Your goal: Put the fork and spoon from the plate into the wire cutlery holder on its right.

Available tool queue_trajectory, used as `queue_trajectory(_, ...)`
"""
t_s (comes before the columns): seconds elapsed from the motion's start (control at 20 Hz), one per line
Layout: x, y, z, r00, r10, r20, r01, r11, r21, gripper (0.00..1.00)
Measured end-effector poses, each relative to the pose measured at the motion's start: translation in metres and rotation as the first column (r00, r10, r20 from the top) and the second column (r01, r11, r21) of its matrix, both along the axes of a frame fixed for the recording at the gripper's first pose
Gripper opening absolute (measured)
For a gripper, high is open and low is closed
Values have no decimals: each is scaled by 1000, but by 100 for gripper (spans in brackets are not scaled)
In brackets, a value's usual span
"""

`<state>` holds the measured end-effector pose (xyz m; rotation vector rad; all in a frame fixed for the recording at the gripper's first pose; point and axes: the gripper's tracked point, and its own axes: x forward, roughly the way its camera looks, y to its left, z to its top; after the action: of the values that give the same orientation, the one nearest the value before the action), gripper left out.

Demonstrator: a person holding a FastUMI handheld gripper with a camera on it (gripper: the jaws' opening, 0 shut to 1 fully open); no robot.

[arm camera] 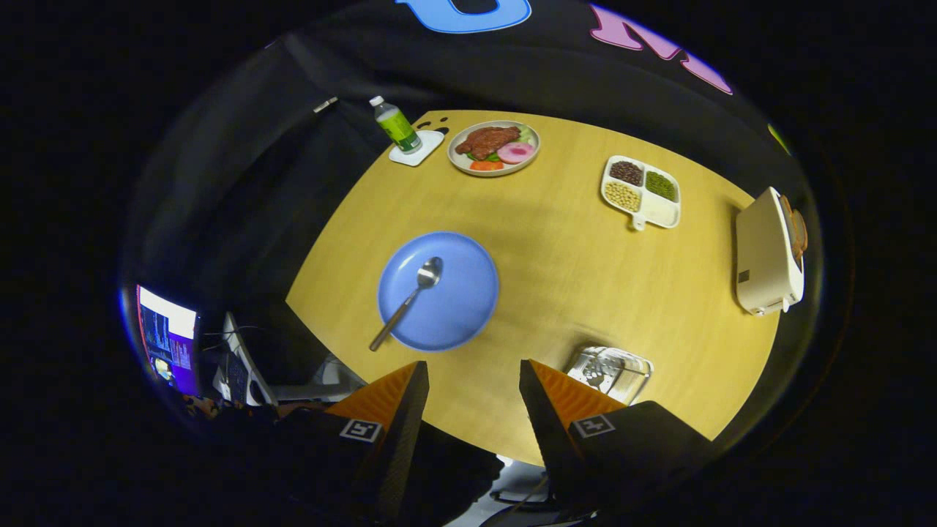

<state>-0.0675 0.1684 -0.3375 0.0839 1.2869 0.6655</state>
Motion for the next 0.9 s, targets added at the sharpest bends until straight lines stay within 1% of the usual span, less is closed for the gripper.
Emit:
queue_trajectory(0.15, -4, 52, -6, 999, -37, -39, 40, 997, 70, 79)
queue_trajectory(0.3, -7, 93, -29, 993, -72, -96, 80, 993, 86, 79)
queue_trajectory(0.45, -5, 119, -61, 983, -114, -146, 123, 991, 58, 79)
queue_trajectory(0.65, 0, 136, -105, 970, -162, -181, 161, 987, -17, 79)
queue_trajectory(0.8, 2, 147, -127, 966, -171, -193, 161, 985, -68, 79)
queue_trajectory(0.9, 2, 157, -136, 962, -180, -204, 167, 983, -80, 79)
